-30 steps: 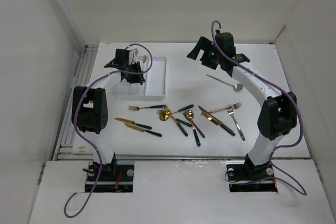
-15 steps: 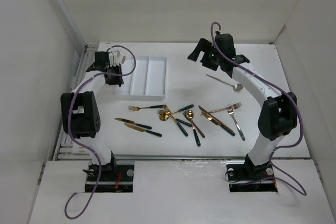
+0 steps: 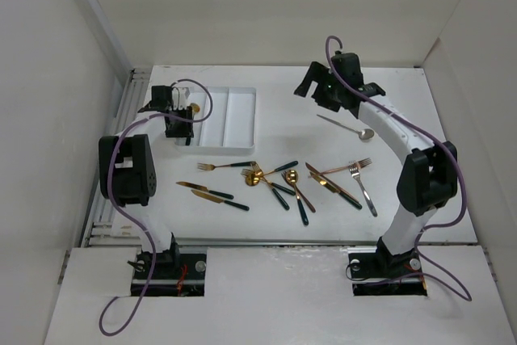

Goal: Sort the eating utensils into containers

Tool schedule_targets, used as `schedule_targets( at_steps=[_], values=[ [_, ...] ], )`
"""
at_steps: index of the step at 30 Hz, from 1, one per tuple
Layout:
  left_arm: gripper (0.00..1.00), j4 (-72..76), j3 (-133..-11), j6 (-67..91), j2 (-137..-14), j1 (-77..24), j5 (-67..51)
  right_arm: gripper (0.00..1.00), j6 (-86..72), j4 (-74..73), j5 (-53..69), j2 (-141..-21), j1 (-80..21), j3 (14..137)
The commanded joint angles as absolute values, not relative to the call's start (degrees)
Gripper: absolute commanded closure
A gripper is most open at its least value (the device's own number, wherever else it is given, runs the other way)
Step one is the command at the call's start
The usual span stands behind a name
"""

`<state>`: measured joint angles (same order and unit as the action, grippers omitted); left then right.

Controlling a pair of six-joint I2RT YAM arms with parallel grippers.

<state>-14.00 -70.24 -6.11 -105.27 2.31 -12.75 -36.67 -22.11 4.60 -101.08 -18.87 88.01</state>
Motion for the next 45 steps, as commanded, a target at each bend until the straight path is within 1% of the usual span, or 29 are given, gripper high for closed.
schedule_targets(
  at_steps=[1, 4, 7, 10, 14, 17, 19, 22, 24, 28, 29, 32, 35, 37, 39, 40, 42, 43, 44, 45],
  values=[
    [0.61, -13.9, -73.0, -5.6, -104.8, 2.4, -12.5, 0.0, -37.3, -28.8, -2.4, -102.5, -16.0, 92.2],
    [0.61, -14.4, -74.3, -5.6, -104.8, 2.4, -12.5, 0.0, -39.9, -33.6, -4.3, -104.2, -12.8, 92.2],
    [0.61, -14.4, -77.4, -5.1, -103.6, 2.4, -10.4, 0.0, -45.9, -34.1, -4.8, -105.5, -9.2, 88.5],
    [0.6, -15.9, -80.8, -4.5, -102.6, 2.4, -8.4, 0.03, -53.3, -34.7, -4.8, -106.7, -5.8, 86.4],
    [0.6, -17.7, -83.5, -4.0, -101.3, 0.6, -7.9, 0.04, -60.5, -34.7, -8.1, -109.3, -5.0, 87.9],
    [0.6, -19.5, -85.4, -4.0, -100.1, -0.2, -7.9, 0.06, -65.5, -39.6, -8.6, -113.2, -3.8, 90.8],
    [0.6, -20.1, -86.2, -4.0, -99.4, -0.2, -8.5, 0.1, -68.7, -41.7, -7.4, -115.6, -2.8, 91.5],
    [0.6, -20.1, -86.7, -3.4, -97.7, -0.2, -8.5, 0.16, -70.8, -42.2, -5.4, -117.2, -0.5, 91.5],
    [0.6, -20.1, -87.3, -3.4, -96.9, -0.2, -7.9, 0.18, -70.8, -43.4, -4.8, -119.3, 0.2, 92.9],
    [0.6, -20.1, -87.3, -2.4, -95.5, -0.2, -7.9, 0.19, -68.8, -50.0, -4.8, -125.0, 0.2, 100.8],
    [0.6, -20.6, -87.3, -2.4, -95.5, -0.2, -7.9, 0.21, -68.1, -51.1, -5.5, -126.0, 0.2, 101.8],
    [0.6, -20.7, -87.9, -2.4, -94.4, -0.2, -7.4, 0.23, -65.4, -53.4, -7.0, -128.8, 0.7, 104.8],
    [0.6, -21.2, -88.9, -2.4, -94.4, -0.2, -6.8, 0.32, -59.3, -54.1, -5.3, -131.9, 1.8, 109.5],
    [0.6, -21.7, -89.6, -3.0, -94.4, -0.2, -6.2, 0.46, -53.0, -54.6, -4.4, -134.6, 1.8, 112.3],
    [0.6, -21.7, -90.8, -3.0, -94.4, -0.2, -6.2, 0.56, -48.7, -56.1, -2.7, -136.7, 1.8, 116.9],
    [0.61, -21.7, -90.8, -3.0, -94.4, -0.2, -6.2, 0.67, -45.3, -57.3, -1.9, -138.4, 1.8, 118.3],
    [0.61, -21.7, -91.3, -3.0, -94.4, -0.2, -6.2, 0.78, -42.4, -58.4, -0.8, -139.9, 1.8, 122.3],
    [0.61, -21.7, -91.9, -3.0, -94.4, 0.3, -6.2, 0.92, -41.1, -59.2, -0.1, -140.7, 1.8, 123.6],
    [0.61, -21.7, -91.9, -3.0, -94.4, 0.4, -6.2, 0.98, -38.6, -60.4, -0.1, -142.0, 1.8, 124.7],
    [0.61, -21.7, -91.9, -3.0, -94.9, 0.4, -6.2, 1.0, -37.5, -60.4, -0.1, -142.0, 1.8, 125.4]
  ],
)
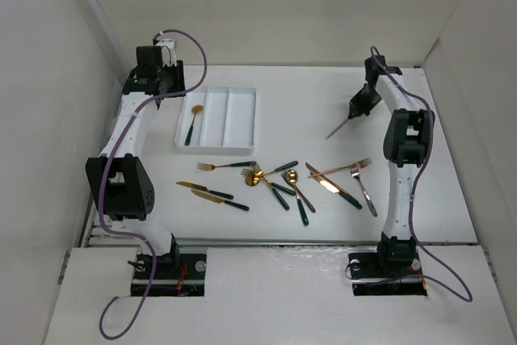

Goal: Sort the eating utensils into containers

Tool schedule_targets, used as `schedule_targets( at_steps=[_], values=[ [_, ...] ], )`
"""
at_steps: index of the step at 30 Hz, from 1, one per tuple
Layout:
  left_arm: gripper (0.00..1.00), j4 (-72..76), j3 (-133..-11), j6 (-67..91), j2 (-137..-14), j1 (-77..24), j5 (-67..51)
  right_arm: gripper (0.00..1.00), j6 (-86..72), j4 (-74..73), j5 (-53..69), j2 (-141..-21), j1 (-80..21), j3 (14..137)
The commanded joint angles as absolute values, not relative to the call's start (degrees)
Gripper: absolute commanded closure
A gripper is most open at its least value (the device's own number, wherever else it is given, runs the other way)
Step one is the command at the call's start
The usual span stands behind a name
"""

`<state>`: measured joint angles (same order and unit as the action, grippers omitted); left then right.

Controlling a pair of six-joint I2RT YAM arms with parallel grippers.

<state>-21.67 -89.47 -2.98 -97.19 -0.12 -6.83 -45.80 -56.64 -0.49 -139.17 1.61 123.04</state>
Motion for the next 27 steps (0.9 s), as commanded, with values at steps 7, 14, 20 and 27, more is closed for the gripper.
schedule_targets(
  at_steps=[7, 14, 20, 27],
  values=[
    [0.61, -22.8, -92.5, -3.5, -94.9, 0.4, -6.2, 1.0, -21.6, -57.8, -3.5, -140.5, -5.7, 124.8],
    [0.64, -23.8, -91.9, -4.1, -94.4, -0.2, -8.9, 1.0, -22.7, -41.4, 1.3, -126.7, -8.0, 106.6],
    [0.64, -25.5, -91.4, -8.3, -93.9, -4.6, -15.3, 1.0, -25.9, -28.4, 4.6, -116.3, -8.5, 98.8],
    [0.64, -26.6, -90.9, -10.8, -93.9, -10.6, -23.6, 1.0, -28.6, -24.7, 6.7, -113.8, -10.3, 100.5]
  ],
)
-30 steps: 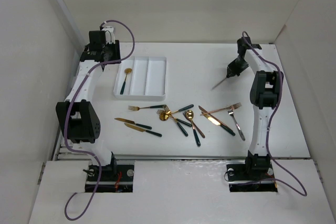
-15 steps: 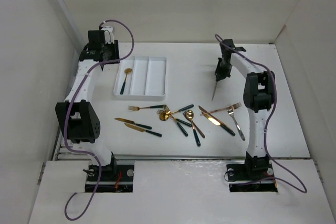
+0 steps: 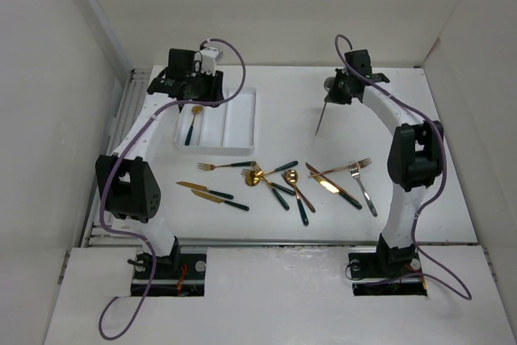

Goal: Sort the eating utensils into containers

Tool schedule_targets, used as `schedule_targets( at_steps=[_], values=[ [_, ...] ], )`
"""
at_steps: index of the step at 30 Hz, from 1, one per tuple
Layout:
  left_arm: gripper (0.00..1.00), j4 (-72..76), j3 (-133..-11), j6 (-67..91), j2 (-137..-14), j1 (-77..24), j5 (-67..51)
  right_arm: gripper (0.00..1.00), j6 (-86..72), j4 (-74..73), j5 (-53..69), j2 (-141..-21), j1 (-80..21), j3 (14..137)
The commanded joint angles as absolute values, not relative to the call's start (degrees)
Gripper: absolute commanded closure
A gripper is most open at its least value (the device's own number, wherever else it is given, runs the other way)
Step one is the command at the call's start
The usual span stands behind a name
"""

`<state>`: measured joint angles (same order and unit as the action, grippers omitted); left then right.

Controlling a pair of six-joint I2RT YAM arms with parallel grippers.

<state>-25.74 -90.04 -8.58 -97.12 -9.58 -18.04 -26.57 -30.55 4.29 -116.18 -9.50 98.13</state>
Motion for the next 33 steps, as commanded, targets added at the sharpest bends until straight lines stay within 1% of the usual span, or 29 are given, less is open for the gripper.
schedule_targets(
  at_steps=[1, 3, 4, 5, 7, 10, 15, 18, 23, 28, 30, 33],
  values=[
    [0.62, -27.3, -90.9, -11.7, -93.3, -11.7, -26.6, 1.0, -28.6, -24.7, 7.5, -113.0, -10.9, 101.0],
    [0.59, -27.9, -90.9, -12.9, -93.3, -13.0, -30.0, 1.0, -30.3, -22.1, 8.8, -110.6, -12.3, 101.6],
    [0.56, -27.9, -91.5, -12.9, -93.3, -14.2, -33.5, 1.0, -30.9, -20.9, 9.3, -109.6, -12.9, 101.6],
    [0.51, -28.4, -92.4, -12.9, -94.0, -14.8, -35.2, 1.0, -31.6, -20.0, 9.9, -108.7, -14.4, 102.3],
    [0.45, -28.4, -93.5, -12.9, -94.8, -16.2, -37.5, 1.0, -33.6, -17.9, 9.9, -106.8, -16.3, 103.1],
    [0.33, -27.7, -96.4, -12.4, -96.8, -18.8, -39.6, 1.0, -35.0, -16.4, 10.5, -105.6, -20.2, 104.5],
    [0.3, -25.1, -99.6, -8.3, -99.3, -20.2, -43.6, 1.0, -36.3, -15.0, 12.3, -103.8, -25.0, 105.1],
    [0.27, -24.0, -100.2, -7.1, -100.7, -21.4, -43.6, 1.0, -36.8, -15.0, 12.8, -103.8, -25.9, 105.6],
    [0.28, -21.6, -99.1, -7.1, -101.3, -21.9, -39.2, 1.0, -37.4, -14.5, 14.1, -102.7, -27.7, 105.6],
    [0.36, -20.4, -99.1, -5.5, -101.9, -21.9, -39.2, 1.0, -38.0, -13.5, 14.6, -102.2, -28.8, 104.4],
    [0.41, -19.3, -99.1, -4.8, -102.5, -21.9, -39.9, 1.0, -38.5, -13.4, 15.1, -102.2, -28.8, 104.4],
    [0.47, -19.3, -99.1, -3.5, -103.0, -21.9, -39.9, 1.0, -39.1, -12.9, 15.7, -102.2, -29.4, 104.4]
  ],
)
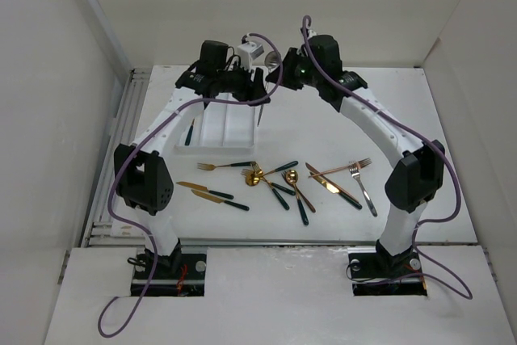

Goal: Sort the eating utensils into containers

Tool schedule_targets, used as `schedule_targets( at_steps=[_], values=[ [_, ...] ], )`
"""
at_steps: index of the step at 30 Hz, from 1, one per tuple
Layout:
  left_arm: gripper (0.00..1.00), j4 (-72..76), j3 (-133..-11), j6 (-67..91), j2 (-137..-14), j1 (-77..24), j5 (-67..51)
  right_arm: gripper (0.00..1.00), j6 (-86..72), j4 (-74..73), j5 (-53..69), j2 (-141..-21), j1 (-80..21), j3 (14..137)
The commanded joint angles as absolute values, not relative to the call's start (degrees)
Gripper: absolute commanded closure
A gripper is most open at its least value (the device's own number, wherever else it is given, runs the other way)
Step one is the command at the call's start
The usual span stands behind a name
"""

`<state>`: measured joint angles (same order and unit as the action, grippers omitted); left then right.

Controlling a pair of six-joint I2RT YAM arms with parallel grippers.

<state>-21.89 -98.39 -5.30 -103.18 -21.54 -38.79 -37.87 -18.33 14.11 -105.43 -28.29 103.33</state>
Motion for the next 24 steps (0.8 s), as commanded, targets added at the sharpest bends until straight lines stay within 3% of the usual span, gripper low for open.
schedule_targets(
  at_steps=[1, 5, 6, 8, 11, 12, 16, 20, 24],
  values=[
    [0.52, -18.8, -99.1, -3.5, -103.0, -21.9, -40.7, 1.0, -39.1, -12.9, 15.7, -102.2, -29.4, 104.4],
    [0.73, -18.3, -99.1, -2.4, -103.5, -21.9, -40.7, 1.0, -39.6, -12.9, 16.3, -102.7, -29.9, 103.9],
    [0.87, -18.3, -99.1, -2.4, -103.5, -21.9, -40.7, 1.0, -39.6, -12.4, 16.3, -103.3, -29.9, 103.9],
    [1.0, -18.3, -99.1, -0.7, -103.5, -21.9, -40.7, 1.0, -39.6, -12.4, 18.4, -103.9, -29.9, 103.9],
    [1.0, -17.1, -96.7, 1.5, -103.5, -19.6, -42.0, 1.0, -40.2, -12.4, 18.9, -105.5, -29.9, 104.4],
    [1.0, -16.5, -95.9, 2.5, -103.5, -18.6, -42.0, 0.95, -40.2, -12.4, 18.9, -106.3, -29.9, 104.4],
    [1.0, -18.3, -92.1, 4.0, -103.0, -11.4, -37.1, 0.58, -40.2, -13.6, 21.1, -107.0, -28.7, 105.0],
    [1.0, -24.3, -91.6, -1.7, -103.5, -5.1, -23.1, 0.53, -39.4, -13.6, 20.4, -105.6, -27.7, 102.6],
    [1.0, -22.3, -86.4, -4.1, -103.5, -1.9, -19.0, 0.52, -38.1, -14.2, 19.7, -104.9, -26.5, 99.4]
  ],
)
